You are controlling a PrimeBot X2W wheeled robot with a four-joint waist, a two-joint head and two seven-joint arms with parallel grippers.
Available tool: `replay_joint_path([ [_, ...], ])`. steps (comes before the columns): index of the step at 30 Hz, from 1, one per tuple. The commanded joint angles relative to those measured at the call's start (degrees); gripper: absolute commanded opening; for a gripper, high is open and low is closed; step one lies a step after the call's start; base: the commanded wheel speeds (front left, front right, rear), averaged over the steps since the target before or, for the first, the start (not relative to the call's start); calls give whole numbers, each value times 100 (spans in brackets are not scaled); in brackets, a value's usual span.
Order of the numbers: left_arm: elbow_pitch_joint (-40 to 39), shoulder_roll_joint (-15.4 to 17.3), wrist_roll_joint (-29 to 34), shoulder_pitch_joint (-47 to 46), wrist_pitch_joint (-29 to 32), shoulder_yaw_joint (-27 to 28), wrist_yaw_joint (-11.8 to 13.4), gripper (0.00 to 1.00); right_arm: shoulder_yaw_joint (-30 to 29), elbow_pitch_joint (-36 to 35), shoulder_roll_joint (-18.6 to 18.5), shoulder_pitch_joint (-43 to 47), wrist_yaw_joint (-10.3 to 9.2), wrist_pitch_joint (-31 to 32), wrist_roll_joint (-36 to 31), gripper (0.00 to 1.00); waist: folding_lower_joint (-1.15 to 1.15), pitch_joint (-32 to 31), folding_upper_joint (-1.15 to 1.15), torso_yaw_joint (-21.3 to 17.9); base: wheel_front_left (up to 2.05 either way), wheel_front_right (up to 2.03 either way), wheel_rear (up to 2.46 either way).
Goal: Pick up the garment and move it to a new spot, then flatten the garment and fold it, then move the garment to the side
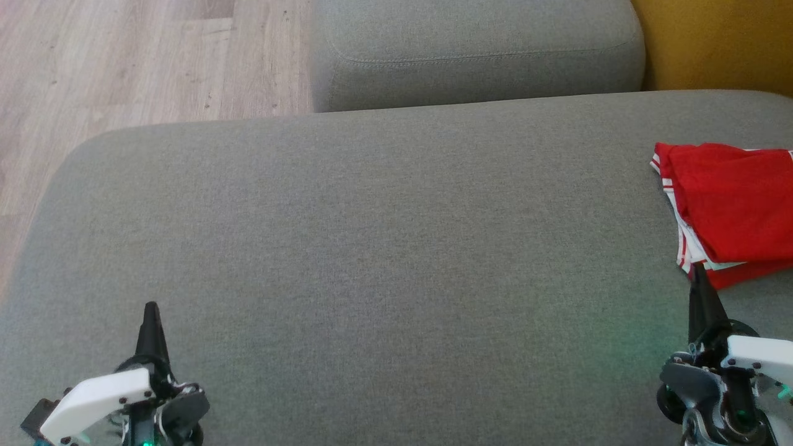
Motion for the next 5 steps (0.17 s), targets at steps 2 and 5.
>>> replay_joint_path([
  [2,-160,49,3,-279,38,192,-40,0,116,-219,-31,-305,45,18,46,0,0,-1,0,0,0,0,0],
  [5,-160,45,7,-279,42,197,-40,0,114,-219,-30,-305,45,19,45,0,0,-1,0,0,0,0,0],
])
